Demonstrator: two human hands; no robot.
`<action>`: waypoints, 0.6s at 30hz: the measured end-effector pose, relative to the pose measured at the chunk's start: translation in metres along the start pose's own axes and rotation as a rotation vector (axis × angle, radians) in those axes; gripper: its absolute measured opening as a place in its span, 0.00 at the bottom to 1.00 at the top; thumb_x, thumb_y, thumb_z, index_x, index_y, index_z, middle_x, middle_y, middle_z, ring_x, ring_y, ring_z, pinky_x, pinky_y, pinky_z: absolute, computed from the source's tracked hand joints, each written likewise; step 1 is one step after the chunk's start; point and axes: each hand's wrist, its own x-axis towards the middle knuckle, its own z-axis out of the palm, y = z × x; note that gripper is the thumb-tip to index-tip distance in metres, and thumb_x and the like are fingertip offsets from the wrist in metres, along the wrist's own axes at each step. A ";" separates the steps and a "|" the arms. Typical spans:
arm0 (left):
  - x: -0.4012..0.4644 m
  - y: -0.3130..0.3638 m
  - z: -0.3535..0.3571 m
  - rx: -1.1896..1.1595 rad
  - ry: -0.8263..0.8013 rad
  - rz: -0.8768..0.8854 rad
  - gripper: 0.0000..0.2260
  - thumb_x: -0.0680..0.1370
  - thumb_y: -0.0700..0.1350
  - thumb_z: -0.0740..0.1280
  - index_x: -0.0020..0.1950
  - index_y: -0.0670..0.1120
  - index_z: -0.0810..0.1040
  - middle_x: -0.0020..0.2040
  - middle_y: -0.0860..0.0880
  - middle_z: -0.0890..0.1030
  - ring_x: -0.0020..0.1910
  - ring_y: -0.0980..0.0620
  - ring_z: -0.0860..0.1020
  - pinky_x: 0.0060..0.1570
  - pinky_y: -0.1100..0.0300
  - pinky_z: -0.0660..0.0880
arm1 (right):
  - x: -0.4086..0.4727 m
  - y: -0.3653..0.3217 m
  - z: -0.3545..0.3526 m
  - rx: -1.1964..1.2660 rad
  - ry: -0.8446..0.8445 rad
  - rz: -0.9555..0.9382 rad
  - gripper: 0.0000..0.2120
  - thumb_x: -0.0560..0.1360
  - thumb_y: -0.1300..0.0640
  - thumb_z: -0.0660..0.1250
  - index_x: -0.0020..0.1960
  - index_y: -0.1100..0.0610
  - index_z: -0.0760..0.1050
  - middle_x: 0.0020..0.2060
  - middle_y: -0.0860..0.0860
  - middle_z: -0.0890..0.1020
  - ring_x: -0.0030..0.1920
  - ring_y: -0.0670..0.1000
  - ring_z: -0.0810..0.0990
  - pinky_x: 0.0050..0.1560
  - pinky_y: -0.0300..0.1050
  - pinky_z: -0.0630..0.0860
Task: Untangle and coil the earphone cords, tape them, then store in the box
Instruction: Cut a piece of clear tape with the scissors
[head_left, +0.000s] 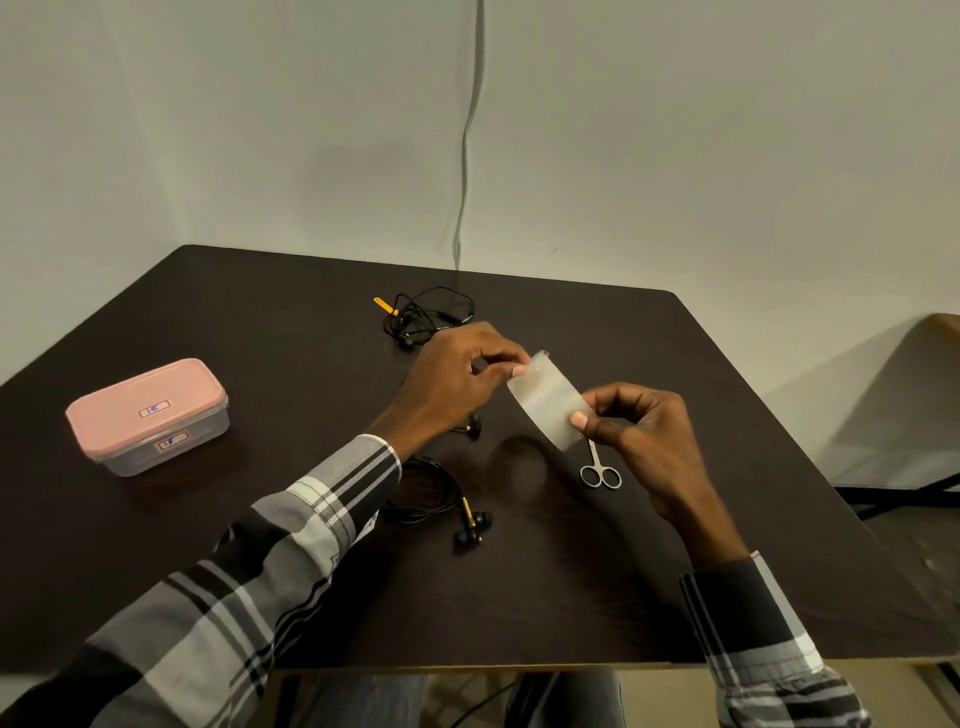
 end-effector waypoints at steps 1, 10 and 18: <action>0.000 0.000 0.001 0.014 0.021 -0.009 0.04 0.75 0.42 0.73 0.49 0.46 0.85 0.45 0.51 0.84 0.45 0.55 0.81 0.44 0.62 0.77 | 0.000 -0.001 0.001 0.015 -0.006 0.005 0.03 0.69 0.67 0.76 0.43 0.63 0.83 0.38 0.56 0.85 0.38 0.46 0.81 0.41 0.37 0.78; 0.006 0.002 0.005 -0.243 0.173 -0.596 0.08 0.81 0.43 0.64 0.47 0.45 0.83 0.37 0.51 0.81 0.38 0.55 0.80 0.40 0.52 0.80 | -0.001 -0.002 0.003 0.061 -0.029 0.010 0.03 0.71 0.66 0.76 0.43 0.60 0.83 0.36 0.51 0.85 0.38 0.47 0.82 0.41 0.38 0.78; 0.011 0.007 -0.001 -0.290 0.113 -0.491 0.05 0.72 0.46 0.76 0.43 0.47 0.84 0.40 0.51 0.84 0.39 0.60 0.80 0.34 0.64 0.77 | -0.004 0.007 0.007 0.147 -0.023 0.086 0.04 0.72 0.66 0.74 0.47 0.63 0.82 0.40 0.55 0.85 0.43 0.52 0.83 0.49 0.49 0.82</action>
